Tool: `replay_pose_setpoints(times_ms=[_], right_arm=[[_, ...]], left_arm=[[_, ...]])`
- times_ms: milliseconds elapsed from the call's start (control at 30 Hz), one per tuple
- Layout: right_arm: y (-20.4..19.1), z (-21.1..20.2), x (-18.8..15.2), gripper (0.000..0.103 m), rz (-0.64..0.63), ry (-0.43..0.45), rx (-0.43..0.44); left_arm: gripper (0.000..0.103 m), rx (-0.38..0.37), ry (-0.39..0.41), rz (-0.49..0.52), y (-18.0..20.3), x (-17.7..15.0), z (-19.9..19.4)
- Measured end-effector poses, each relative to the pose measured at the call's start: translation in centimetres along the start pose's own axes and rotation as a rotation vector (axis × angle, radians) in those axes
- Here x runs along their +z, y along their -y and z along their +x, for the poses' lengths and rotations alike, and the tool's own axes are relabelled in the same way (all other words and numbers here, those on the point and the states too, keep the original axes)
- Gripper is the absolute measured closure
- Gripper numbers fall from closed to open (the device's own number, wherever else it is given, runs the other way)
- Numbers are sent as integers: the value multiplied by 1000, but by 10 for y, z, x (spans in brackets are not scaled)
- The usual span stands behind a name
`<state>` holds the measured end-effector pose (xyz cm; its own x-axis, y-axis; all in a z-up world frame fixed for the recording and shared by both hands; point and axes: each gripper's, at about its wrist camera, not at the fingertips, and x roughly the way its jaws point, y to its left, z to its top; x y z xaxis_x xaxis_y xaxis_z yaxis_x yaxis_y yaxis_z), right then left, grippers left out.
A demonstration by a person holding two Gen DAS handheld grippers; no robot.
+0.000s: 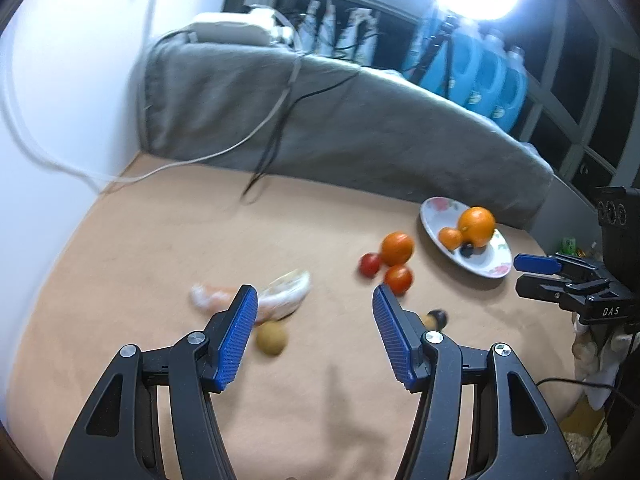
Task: Organize fruits
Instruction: 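Open both grippers and withdraw them from the plate, then grasp the small brown round fruit with the left gripper while the right gripper grasps the yellow potato-like fruit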
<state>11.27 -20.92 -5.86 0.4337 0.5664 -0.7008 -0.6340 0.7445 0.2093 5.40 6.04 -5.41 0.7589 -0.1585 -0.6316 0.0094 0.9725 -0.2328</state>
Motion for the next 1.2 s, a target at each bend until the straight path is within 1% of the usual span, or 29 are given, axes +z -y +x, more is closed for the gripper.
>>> replay_pose_setpoints(times_ms=[133, 300, 400, 467, 500, 633, 733, 867, 1033, 1200], right_arm=[[-18, 11, -2, 35, -67, -34, 18], [-36, 26, -3, 45, -146, -79, 32], [-42, 33, -3, 47, -168, -100, 45], [-45, 37, -3, 53, -181, -113, 47], [-47, 39, -3, 55, -188, -120, 47], [-52, 47, -4, 56, -205, -144, 42], [-55, 52, -4, 60, -217, -161, 39], [-58, 58, -3, 61, -242, -182, 32], [-63, 68, -2, 61, -276, -212, 23], [-65, 81, 1, 65, -301, -242, 6]], left_arm=[[44, 16, -16, -34, -15, -12, -4], [44, 26, -40, -46, -23, -25, -5], [44, 27, -55, -43, -25, -27, -1], [44, 21, -63, -40, -25, -28, 2], [45, 19, -66, -39, -24, -29, 4], [47, 11, -86, -38, -23, -30, 13], [48, 8, -97, -39, -24, -30, 18], [49, 7, -106, -35, -24, -29, 23], [52, 7, -119, -30, -24, -27, 30], [54, 9, -134, -27, -24, -26, 38]])
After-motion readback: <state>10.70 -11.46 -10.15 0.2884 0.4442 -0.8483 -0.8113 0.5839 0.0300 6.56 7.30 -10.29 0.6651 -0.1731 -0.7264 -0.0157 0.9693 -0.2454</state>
